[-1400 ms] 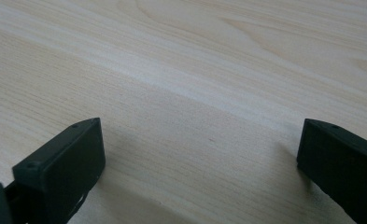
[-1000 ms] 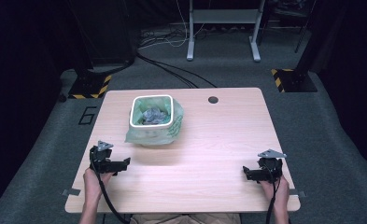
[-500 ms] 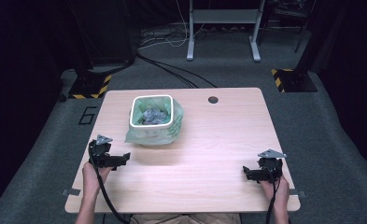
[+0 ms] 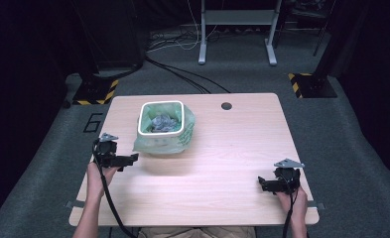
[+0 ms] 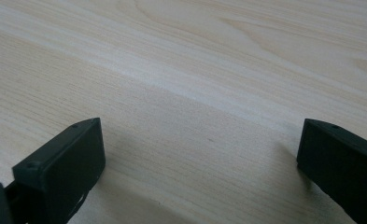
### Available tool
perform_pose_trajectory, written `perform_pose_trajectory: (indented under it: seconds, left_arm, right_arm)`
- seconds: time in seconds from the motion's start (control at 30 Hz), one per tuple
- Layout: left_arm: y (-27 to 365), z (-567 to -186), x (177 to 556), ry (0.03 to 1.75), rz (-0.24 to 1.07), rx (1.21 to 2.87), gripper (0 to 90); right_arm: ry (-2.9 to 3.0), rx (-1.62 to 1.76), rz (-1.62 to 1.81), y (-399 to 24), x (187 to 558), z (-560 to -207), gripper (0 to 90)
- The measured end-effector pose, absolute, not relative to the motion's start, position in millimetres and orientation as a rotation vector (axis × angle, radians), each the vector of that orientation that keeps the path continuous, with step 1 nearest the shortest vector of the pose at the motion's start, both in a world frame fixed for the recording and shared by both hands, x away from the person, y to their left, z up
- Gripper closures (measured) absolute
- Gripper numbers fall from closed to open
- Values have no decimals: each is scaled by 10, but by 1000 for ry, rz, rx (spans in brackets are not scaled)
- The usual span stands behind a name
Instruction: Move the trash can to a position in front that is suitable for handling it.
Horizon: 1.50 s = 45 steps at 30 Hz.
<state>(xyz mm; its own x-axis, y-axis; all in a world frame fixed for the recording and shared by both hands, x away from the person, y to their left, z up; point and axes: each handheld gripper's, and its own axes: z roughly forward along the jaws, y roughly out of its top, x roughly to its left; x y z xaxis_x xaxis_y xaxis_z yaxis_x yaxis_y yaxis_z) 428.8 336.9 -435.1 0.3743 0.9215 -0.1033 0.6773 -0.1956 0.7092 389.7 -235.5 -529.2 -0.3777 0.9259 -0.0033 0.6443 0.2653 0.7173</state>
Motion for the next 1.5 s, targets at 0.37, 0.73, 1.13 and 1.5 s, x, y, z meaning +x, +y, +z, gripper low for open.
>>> perform_pose_trajectory:
  seconds: [0.37, 0.73, 1.13, 1.5]
  left_arm:
    - [3336, -4186, 4461, 1370, 408, 1930, 10]
    - [3314, -3974, 4647, 1362, 408, 1907, 8]
    - [3203, -3835, 4915, 1374, 403, 1910, 47]
    - [3124, -3867, 5113, 1418, 381, 1895, 217]
  right_arm:
    - [2117, 1420, 892, -2355, 3897, -5292, 3]
    - [2116, 1421, 892, -2354, 3896, -5292, 3]
    - [2116, 1421, 892, -2354, 3896, -5292, 3]
    - [2115, 1421, 891, -2354, 3896, -5292, 3]
